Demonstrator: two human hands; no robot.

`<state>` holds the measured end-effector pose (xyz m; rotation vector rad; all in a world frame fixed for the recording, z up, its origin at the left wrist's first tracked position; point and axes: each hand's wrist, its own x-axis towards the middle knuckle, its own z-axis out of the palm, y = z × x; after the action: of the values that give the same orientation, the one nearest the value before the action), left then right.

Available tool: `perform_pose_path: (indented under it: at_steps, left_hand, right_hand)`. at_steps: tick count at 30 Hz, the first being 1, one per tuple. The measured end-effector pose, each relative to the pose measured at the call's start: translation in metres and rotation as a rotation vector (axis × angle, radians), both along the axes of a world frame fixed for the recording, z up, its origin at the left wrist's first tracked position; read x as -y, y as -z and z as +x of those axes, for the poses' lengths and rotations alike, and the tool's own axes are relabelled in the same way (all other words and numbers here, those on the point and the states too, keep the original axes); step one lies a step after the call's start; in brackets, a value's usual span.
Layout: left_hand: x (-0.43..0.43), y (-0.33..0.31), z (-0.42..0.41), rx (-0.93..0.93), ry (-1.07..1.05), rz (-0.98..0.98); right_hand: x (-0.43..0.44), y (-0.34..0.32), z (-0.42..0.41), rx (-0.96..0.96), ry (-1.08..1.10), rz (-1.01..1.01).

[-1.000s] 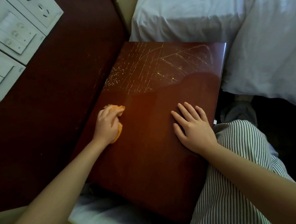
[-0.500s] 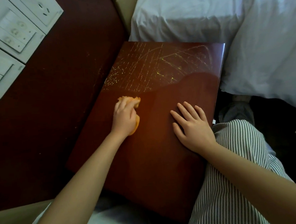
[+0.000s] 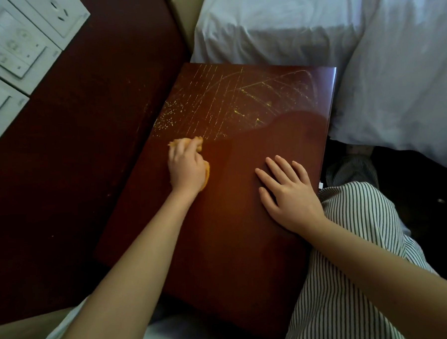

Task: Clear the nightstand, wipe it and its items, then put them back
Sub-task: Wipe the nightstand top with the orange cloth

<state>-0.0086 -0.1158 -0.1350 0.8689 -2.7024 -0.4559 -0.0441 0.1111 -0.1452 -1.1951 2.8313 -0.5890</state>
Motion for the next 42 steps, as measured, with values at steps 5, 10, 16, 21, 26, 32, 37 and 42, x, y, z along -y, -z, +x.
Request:
perform_pose_path:
  at_steps: [5, 10, 16, 21, 26, 32, 37, 42]
  left_hand:
    - [-0.008, -0.007, 0.035, -0.003, 0.169, 0.096]
    - [0.002, -0.014, 0.051, 0.293, 0.096, -0.194]
    - [-0.008, -0.005, 0.039, 0.215, -0.026, -0.155]
    - [-0.001, -0.006, -0.001, 0.031, -0.249, -0.084]
    - [-0.009, -0.001, -0.008, 0.019, -0.187, -0.067]
    - [-0.012, 0.002, 0.032, -0.029, -0.019, -0.106]
    - [-0.002, -0.005, 0.021, 0.022, -0.396, -0.061]
    - [-0.005, -0.003, 0.001, 0.054, -0.374, -0.052]
  right_hand:
    - [0.000, 0.000, 0.000, 0.005, 0.004, 0.001]
    - [0.000, 0.000, 0.000, 0.003, -0.003, 0.017]
    - [0.001, 0.001, 0.000, -0.003, -0.005, 0.015]
    - [0.000, 0.000, 0.000, -0.004, 0.004, 0.006]
    - [0.000, 0.000, 0.000, 0.006, 0.002, 0.006]
    - [0.000, 0.000, 0.000, 0.008, -0.001, -0.013]
    - [0.000, 0.001, -0.001, 0.025, -0.001, -0.013]
    - [-0.001, -0.001, 0.000, 0.048, 0.006, -0.018]
